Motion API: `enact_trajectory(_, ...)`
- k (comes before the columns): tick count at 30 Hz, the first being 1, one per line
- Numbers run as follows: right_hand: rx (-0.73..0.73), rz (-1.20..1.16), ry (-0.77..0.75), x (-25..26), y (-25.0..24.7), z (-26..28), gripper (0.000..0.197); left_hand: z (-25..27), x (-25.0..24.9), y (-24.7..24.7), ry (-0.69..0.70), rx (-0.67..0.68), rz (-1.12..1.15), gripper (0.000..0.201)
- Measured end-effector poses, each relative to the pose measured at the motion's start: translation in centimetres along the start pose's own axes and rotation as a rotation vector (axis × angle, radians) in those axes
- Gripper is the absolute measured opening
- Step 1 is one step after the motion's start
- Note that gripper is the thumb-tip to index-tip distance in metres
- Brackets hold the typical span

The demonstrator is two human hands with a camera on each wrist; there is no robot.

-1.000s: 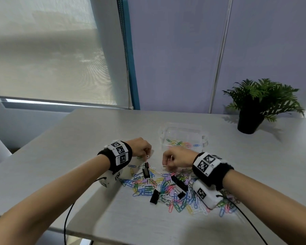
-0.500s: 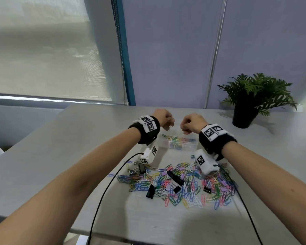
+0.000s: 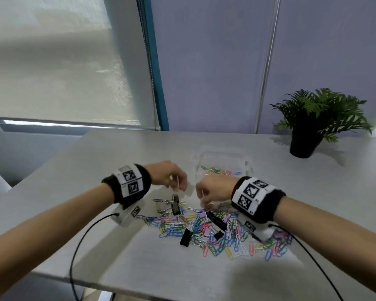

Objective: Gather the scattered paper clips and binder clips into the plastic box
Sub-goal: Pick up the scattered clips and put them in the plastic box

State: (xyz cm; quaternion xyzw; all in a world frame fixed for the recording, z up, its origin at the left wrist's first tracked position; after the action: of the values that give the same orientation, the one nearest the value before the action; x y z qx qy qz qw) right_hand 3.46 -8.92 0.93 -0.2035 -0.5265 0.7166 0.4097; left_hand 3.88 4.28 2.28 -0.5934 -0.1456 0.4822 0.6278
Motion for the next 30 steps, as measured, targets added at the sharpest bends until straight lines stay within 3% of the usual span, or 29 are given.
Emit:
enact_trajectory(2,0.068,0.053,0.008,1.0,1.7,-0.9,0.05,1.2,0.5,1.8,-0.028,0.07,-0.095,0.025)
enact_trajectory(5,0.03,0.047,-0.026,2.0,2.3,-1.6,0.066,2.0,0.6,3.9,-0.062,0.098,-0.156,0.04)
enact_trajectory(11,-0.036,0.042,-0.029,3.1,2.7,-1.9,0.07,2.2,-0.3,4.7,-0.011,0.027,-0.182,0.035)
enact_trajectory(16,-0.062,0.05,0.003,3.1,2.8,-2.2,0.049,3.3,0.5,2.7,0.009,-0.102,-0.114,0.026)
enact_trajectory(20,-0.046,-0.021,0.016,2.6,2.6,-2.5,0.027,5.5,2.2,0.5,-0.088,-0.174,-0.05,0.027)
enact_trajectory(27,-0.062,-0.114,0.032,1.9,2.4,-3.0,0.026,6.7,5.0,2.0,-0.319,0.019,-0.185,0.028)
enact_trajectory(30,-0.059,-0.117,0.032,1.7,2.5,-3.0,0.027,6.0,4.8,2.3,-0.319,-0.009,-0.196,0.032)
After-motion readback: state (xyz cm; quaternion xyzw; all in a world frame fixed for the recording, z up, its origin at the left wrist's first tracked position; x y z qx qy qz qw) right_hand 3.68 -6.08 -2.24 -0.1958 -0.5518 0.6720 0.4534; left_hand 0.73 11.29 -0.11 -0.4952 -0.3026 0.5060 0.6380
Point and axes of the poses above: each hand's wrist, its own z-axis away from the middle knuckle, its own y-axis out of the palm, x = y × z, the point moved 5 cm from there along -z, towards the middle knuckle, and after that the axes turned 10 degrees about y, right-handed, at the moved point
